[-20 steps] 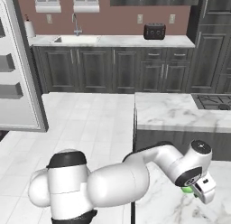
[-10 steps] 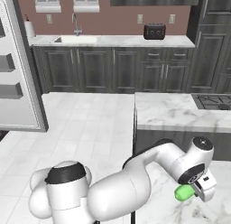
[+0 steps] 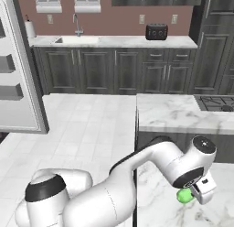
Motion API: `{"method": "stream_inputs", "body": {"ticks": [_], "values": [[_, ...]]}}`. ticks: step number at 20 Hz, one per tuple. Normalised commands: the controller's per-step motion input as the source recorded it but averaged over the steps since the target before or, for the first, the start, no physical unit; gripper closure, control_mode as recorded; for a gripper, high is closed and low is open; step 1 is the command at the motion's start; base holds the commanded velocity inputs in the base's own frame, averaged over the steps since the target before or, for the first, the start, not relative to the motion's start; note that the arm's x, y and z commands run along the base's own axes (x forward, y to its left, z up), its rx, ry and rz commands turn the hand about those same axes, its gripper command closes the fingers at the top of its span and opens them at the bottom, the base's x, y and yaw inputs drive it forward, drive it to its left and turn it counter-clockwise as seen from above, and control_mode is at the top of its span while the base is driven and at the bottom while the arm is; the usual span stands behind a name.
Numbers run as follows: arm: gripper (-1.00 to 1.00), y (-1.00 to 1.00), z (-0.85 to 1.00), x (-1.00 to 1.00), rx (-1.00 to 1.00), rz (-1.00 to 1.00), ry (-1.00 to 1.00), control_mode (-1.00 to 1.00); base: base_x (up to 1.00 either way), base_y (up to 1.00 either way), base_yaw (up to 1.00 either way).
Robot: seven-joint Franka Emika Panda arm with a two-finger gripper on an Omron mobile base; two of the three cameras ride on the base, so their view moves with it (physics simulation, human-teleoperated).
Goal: Open the fridge, remove the pear, corn, and steak, and place them on any counter.
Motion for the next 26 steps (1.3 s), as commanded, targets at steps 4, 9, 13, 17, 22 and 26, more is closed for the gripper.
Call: {"method": "stream_inputs", "body": {"ticks": [4,9,13,17,22,26], "values": [[-1.0,0.61,1.0,-0.95,-0.13,0.06,-0.22,-1.0,0.0,0.0,0.0],[-1.0,1.0,1.0,-0.16,-0.1,0.26,-0.04,-1.0,0.0,0.0,0.0],[-1.0,1.0,1.0,0.0,-0.08,0.34,-0.01,-1.0,0.0,0.0,0.0],[-1.0,1.0,0.76,0.0,-0.1,0.36,0.0,-1.0,0.0,0.0,0.0],[-1.0,1.0,0.28,0.0,-0.13,0.35,0.0,-1.0,0.0,0.0,0.0],[-1.0,1.0,0.0,0.0,-0.14,0.3,0.0,-1.0,0.0,0.0,0.0]]}}
